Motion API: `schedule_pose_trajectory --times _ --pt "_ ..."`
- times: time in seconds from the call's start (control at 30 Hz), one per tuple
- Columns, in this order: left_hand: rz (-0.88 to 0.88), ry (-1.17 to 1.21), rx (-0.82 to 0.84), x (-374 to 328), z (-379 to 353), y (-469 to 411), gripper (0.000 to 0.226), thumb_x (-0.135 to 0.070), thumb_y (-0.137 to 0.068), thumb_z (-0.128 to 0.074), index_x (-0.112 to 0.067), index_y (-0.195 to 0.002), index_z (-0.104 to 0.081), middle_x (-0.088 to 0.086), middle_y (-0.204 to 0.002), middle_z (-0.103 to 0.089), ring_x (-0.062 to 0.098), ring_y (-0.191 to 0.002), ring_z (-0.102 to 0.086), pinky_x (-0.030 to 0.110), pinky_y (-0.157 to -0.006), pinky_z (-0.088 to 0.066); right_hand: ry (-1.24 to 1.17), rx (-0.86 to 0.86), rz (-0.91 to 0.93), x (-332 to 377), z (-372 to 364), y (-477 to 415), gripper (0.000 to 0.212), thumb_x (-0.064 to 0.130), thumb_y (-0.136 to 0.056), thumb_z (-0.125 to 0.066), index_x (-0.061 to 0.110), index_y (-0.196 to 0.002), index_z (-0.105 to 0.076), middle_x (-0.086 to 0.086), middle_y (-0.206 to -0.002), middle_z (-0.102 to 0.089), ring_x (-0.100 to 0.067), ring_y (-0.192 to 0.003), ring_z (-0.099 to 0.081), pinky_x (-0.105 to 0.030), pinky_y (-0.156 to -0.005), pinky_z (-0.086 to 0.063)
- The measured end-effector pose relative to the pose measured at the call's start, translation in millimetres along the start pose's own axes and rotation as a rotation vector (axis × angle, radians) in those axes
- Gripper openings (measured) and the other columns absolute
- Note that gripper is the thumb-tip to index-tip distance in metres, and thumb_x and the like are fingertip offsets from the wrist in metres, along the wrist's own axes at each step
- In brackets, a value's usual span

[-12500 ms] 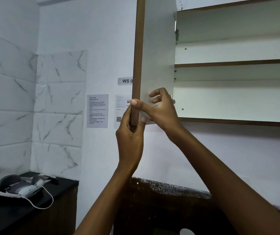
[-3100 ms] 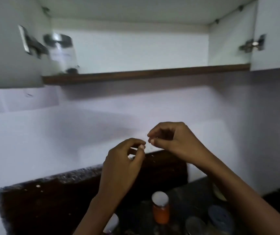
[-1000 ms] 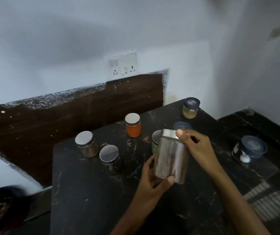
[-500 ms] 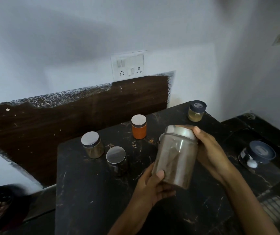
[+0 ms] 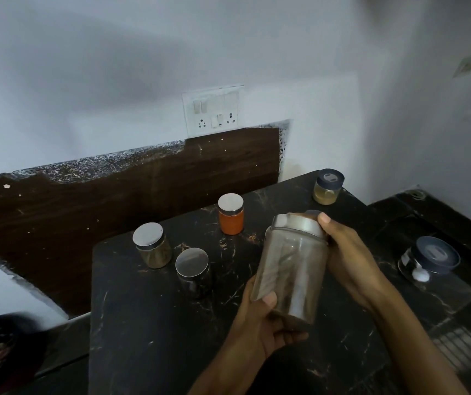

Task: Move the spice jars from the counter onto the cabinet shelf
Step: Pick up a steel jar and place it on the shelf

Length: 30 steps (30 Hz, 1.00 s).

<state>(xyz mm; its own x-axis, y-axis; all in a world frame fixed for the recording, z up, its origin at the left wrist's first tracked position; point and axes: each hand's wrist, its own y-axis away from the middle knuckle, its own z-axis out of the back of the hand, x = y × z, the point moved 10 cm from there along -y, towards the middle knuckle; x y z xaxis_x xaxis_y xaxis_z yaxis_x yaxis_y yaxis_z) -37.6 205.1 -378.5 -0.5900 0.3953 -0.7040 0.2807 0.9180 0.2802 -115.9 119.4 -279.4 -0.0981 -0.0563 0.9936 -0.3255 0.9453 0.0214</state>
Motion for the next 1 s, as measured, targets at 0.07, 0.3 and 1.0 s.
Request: schedule_pose_trajectory --times 0.07,0.3,1.0 --pt "-0.010 0.009 -0.006 0.0 -3.2 -0.7 0.118 -0.048 -0.025 -0.091 -0.040 -0.129 -0.035 0.016 -0.130 -0.050 0.044 -0.102 -0.061 0.041 -0.059 -0.056 0.054 -0.026 0.052 3.7 -0.6 1.1 0.031 0.043 -0.078 -0.044 0.038 -0.081 -0.074 0.009 -0.088 -0.074 -0.005 -0.080 -0.070 -0.018 -0.065 -0.056" --pt "-0.050 -0.040 -0.063 -6.1 3.9 2.9 0.120 -0.054 -0.023 -0.090 -0.039 -0.129 -0.034 0.016 -0.119 -0.060 0.035 -0.086 -0.070 0.035 -0.059 -0.056 0.159 -0.046 0.089 1.7 -2.9 -2.1 0.028 0.041 -0.085 -0.039 0.033 -0.090 -0.065 0.014 -0.082 -0.073 0.000 -0.079 -0.068 -0.015 -0.064 -0.053" --pt "0.035 0.013 -0.155 -9.1 16.7 6.4 0.093 -0.051 -0.051 -0.075 -0.033 -0.134 -0.036 0.014 -0.129 -0.055 0.035 -0.104 -0.063 0.043 -0.067 -0.057 0.123 -0.006 0.089 -2.2 -3.5 -6.6 0.024 0.040 -0.081 -0.052 0.034 -0.099 -0.068 0.009 -0.101 -0.071 -0.008 -0.090 -0.068 -0.021 -0.067 -0.057"
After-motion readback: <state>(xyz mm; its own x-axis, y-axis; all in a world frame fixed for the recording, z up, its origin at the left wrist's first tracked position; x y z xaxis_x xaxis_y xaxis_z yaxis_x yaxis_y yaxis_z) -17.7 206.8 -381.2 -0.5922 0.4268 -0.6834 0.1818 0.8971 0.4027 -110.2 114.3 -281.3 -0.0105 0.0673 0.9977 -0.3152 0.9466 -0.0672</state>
